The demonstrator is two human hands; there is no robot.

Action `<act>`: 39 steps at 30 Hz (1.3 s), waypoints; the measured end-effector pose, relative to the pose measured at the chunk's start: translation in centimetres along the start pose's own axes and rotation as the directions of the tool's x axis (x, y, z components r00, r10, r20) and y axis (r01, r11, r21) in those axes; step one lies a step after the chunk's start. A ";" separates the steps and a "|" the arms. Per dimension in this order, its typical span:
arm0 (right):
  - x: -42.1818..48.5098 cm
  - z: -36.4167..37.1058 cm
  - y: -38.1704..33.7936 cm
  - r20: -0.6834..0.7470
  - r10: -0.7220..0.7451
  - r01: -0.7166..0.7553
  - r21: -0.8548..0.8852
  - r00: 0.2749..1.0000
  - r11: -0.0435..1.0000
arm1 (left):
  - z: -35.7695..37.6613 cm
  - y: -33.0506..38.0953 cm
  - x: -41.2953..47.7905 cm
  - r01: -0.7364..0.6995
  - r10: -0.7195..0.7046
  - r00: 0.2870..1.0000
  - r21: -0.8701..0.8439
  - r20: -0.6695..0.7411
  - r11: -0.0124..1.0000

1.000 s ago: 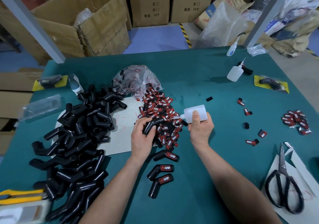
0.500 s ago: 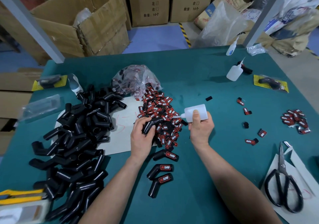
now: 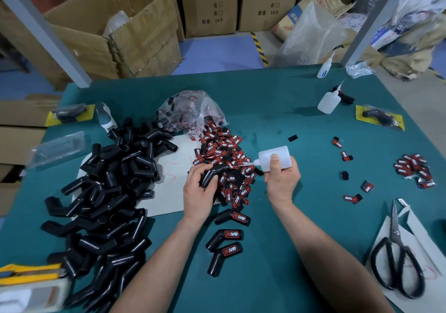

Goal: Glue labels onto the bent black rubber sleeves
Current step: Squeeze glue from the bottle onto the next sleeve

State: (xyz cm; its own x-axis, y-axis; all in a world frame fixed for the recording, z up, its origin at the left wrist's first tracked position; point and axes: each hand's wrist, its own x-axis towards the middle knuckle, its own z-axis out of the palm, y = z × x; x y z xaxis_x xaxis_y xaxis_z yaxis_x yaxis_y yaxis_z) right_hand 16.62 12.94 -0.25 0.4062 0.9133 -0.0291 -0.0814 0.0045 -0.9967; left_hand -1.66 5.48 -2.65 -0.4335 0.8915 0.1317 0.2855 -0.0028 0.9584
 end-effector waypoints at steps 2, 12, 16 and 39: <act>0.1 0.0 0.1 -0.001 0.004 -0.004 -0.004 1.000 1.000 | 0.0 0.1 0.0 -0.002 0.002 1.000 -0.011 0.002 1.000; 0.0 0.0 0.0 0.016 -0.009 0.009 -0.014 1.000 1.000 | 0.0 0.4 -0.1 0.045 -0.045 0.999 -0.019 -0.012 0.999; -0.1 0.0 0.0 0.012 -0.015 0.015 0.007 1.000 1.000 | 0.1 0.5 -0.2 0.057 -0.058 0.998 -0.040 -0.024 0.998; -0.2 0.1 0.1 0.036 -0.037 0.036 0.023 0.999 0.999 | 0.0 0.7 -0.3 0.073 -0.073 0.997 -0.025 -0.022 0.997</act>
State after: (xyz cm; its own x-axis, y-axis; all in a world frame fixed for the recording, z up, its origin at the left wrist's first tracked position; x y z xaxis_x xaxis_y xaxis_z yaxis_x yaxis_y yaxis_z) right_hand 16.48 12.76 -0.31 0.3755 0.9268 0.0102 -0.0874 0.0464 -0.9951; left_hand -1.40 5.23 -2.04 -0.4723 0.8789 0.0666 0.2316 0.0508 0.9715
